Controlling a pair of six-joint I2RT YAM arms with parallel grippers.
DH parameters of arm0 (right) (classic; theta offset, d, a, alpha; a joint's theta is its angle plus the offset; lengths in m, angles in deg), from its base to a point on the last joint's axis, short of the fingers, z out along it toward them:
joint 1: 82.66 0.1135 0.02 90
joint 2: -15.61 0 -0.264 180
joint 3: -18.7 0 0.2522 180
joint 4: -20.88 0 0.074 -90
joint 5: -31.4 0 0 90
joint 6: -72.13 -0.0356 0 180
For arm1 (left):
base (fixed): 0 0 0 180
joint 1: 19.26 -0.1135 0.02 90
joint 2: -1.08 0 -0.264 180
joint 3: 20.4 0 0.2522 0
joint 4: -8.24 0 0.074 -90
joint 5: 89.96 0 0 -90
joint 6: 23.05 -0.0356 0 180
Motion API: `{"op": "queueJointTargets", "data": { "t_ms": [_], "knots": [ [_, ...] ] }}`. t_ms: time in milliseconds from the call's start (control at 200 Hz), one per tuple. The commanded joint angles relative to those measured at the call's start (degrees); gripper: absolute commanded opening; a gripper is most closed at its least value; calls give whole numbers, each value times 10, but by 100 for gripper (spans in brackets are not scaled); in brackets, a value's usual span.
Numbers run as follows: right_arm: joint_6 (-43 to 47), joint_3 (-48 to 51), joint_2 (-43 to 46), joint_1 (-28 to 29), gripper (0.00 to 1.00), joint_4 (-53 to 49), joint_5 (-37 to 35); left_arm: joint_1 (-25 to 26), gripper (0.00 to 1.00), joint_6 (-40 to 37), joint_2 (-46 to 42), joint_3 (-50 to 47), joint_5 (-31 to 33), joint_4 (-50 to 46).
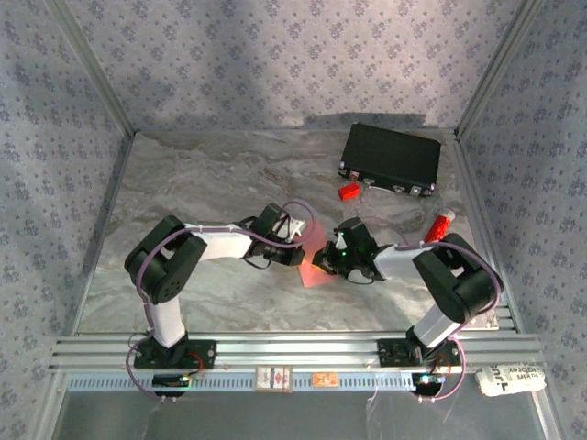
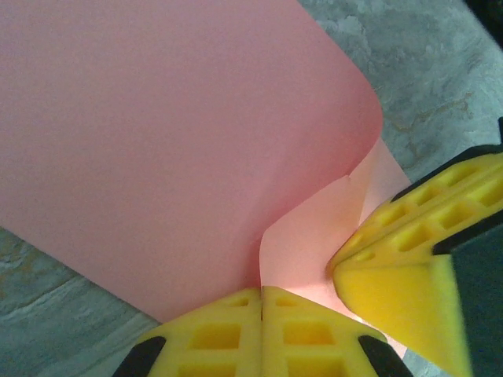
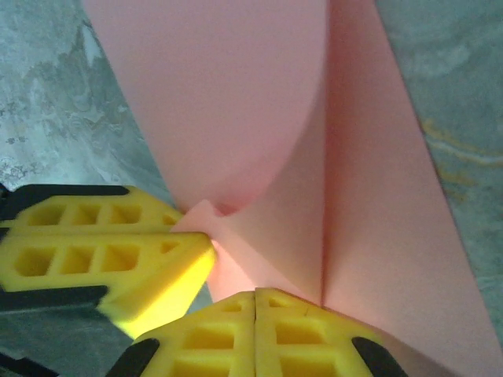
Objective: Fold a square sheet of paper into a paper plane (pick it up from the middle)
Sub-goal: Fold the triangle a second time at the center of the table.
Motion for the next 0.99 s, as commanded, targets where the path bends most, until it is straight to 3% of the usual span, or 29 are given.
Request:
{"op": "queueJointTargets", "data": {
  "t_ms": [0, 400, 755, 989],
  "knots": [
    [34, -33, 23, -18, 7, -49, 1, 0, 0, -10, 23, 0, 5, -36],
    [32, -5, -44, -41, 6, -14, 4, 0, 0, -10, 23, 1, 5, -37],
    [50, -43, 8, -64, 8, -43, 29, 0, 0, -14, 23, 2, 6, -43],
    [55, -31, -36, -87, 7, -35, 27, 0, 0, -16, 26, 6, 2, -46]
  ]
}}
